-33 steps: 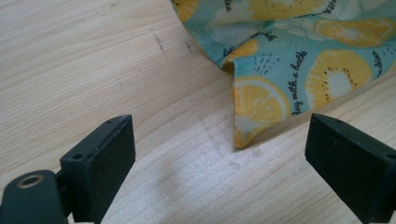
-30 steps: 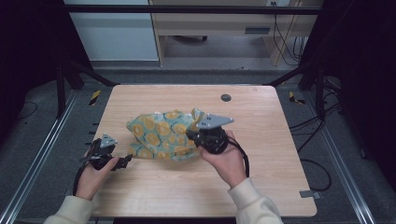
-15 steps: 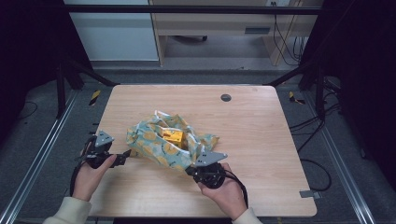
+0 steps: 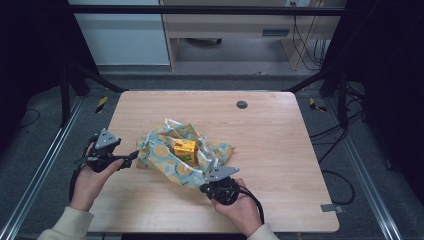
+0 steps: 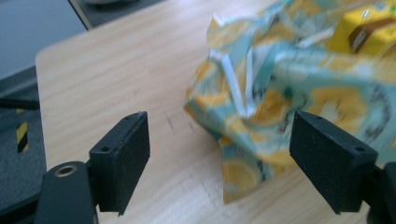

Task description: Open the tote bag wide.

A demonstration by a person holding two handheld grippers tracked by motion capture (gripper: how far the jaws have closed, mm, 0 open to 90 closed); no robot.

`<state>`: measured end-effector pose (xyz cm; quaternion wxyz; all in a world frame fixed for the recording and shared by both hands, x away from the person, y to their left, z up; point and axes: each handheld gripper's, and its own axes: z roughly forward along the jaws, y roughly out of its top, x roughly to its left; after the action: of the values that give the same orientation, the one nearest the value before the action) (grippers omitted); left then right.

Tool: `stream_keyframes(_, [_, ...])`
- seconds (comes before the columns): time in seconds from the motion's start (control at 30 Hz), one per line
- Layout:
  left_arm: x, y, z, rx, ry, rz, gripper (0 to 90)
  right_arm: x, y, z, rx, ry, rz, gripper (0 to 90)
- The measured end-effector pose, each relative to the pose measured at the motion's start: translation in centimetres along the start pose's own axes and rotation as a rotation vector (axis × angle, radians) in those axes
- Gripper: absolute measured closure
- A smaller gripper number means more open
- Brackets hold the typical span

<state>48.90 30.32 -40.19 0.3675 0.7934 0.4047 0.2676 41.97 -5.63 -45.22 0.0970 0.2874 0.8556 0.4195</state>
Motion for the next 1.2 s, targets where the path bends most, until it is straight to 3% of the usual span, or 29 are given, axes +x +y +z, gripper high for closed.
stream_keyframes(0.17, [-0.6,2.0,0.4,-0.003,-0.021,0.029,20.5,-0.1,0.0,-0.1,-0.011,-0.006,0.004,84.2])
stream_keyframes(0.37, [-1.8,3.7,1.5,0.013,-0.023,0.083,20.3,-0.1,0.8,-1.3,-0.036,-0.037,0.027,60.7])
stream_keyframes(0.47, [-2.2,4.4,2.3,0.025,-0.027,0.102,20.5,-0.1,1.5,-2.4,-0.049,-0.060,0.029,53.7])
stream_keyframes(0.63, [-2.8,5.3,3.0,0.018,-0.026,0.130,21.7,-0.4,3.0,-4.0,-0.069,-0.088,0.017,50.4])
stream_keyframes(0.77, [-3.5,5.5,4.1,0.065,-0.031,0.162,22.2,-1.3,5.6,-5.3,-0.066,-0.135,0.003,50.4])
stream_keyframes(1.0, [-4.2,5.0,4.7,0.120,-0.044,0.186,21.2,-2.8,8.9,-4.2,-0.035,-0.166,-0.008,49.9])
stream_keyframes(1.03, [-4.3,4.9,4.9,0.125,-0.049,0.186,21.2,-3.3,10.1,-3.3,-0.021,-0.174,-0.008,49.0])
stream_keyframes(1.2, [-4.7,4.6,5.5,0.157,-0.059,0.195,21.8,-4.3,11.2,-0.9,0.048,-0.177,0.000,46.7])
